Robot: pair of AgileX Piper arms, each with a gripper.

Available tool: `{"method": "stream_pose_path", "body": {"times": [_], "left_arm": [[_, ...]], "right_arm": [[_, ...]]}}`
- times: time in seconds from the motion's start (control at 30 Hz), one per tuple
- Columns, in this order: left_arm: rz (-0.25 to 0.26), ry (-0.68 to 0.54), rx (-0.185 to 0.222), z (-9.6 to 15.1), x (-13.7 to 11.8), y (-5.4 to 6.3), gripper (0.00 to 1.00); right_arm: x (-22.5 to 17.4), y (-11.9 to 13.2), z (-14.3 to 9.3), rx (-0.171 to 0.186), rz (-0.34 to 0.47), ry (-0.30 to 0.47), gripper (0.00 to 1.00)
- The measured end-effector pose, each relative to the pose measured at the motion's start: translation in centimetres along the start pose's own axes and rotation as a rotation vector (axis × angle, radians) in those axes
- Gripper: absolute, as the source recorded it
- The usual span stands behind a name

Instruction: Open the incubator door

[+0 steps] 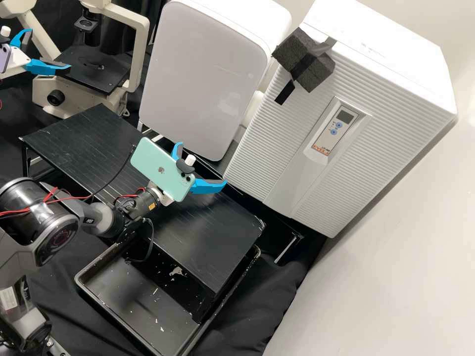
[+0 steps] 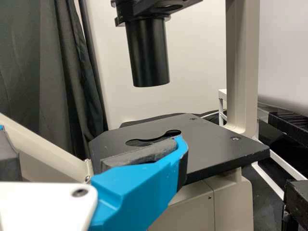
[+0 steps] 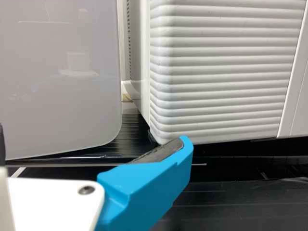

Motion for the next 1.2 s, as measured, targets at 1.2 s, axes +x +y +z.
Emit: {"method": "stream_pose_path", "body": {"times": [1.2], "left_arm": [[0.0, 0.0, 0.0, 0.0, 0.0, 0.0, 1.0]], "right_arm": [[2.6, 10.6, -3.9, 0.067, 0.316, 0.067, 1.0]]}}
